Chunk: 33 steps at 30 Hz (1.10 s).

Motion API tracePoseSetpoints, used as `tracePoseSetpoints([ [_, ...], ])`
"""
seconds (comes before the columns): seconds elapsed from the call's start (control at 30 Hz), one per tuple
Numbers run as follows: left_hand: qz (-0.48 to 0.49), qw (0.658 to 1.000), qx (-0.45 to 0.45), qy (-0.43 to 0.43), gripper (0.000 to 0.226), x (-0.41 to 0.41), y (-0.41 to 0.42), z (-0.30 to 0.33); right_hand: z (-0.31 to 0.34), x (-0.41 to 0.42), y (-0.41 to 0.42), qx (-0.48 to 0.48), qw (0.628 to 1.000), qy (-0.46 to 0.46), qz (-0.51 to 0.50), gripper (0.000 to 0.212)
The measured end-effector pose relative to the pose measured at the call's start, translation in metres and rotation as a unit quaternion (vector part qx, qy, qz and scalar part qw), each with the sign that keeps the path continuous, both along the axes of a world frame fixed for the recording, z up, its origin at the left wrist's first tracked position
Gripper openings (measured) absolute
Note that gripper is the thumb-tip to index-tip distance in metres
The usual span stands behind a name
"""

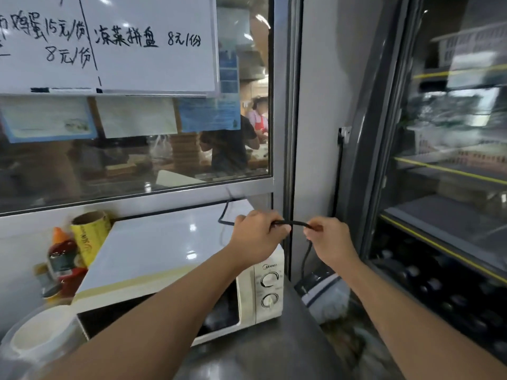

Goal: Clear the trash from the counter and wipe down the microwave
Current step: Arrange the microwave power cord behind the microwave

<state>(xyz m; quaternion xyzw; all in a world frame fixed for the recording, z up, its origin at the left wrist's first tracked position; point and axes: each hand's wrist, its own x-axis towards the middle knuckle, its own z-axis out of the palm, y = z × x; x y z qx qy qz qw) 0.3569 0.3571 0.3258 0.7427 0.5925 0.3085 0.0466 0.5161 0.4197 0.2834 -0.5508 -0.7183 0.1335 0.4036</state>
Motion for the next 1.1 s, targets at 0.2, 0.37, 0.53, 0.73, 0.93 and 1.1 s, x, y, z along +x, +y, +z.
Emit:
tracePoseSetpoints([
  [0.2,-0.01,0.999,0.011,-0.05,0.021,0.02,-0.011,0.016,0.012,0.014,-0.029,0.078,0.997,0.006,-0.01,0.005],
  [0.37,-0.031,0.993,0.004,-0.115,0.019,0.024,-0.021,0.016,0.009,0.026,-0.021,-0.011,0.999,-0.02,-0.024,0.011],
  [0.53,-0.006,0.989,-0.023,-0.143,0.021,0.026,-0.021,0.012,0.02,0.03,-0.001,0.001,0.999,0.035,-0.023,0.017],
  [0.73,0.029,0.989,-0.059,-0.135,0.018,0.026,-0.018,0.008,0.032,0.023,0.035,-0.17,0.919,0.356,0.019,0.01],
  [0.93,0.042,0.985,-0.09,-0.141,0.016,0.028,-0.016,0.006,0.037,0.014,0.083,-0.319,0.763,0.552,0.11,0.009],
  [1.1,0.048,0.98,-0.135,-0.139,0.013,0.034,-0.016,-0.005,0.034,0.0,0.096,-0.375,0.677,0.616,0.145,0.009],
])
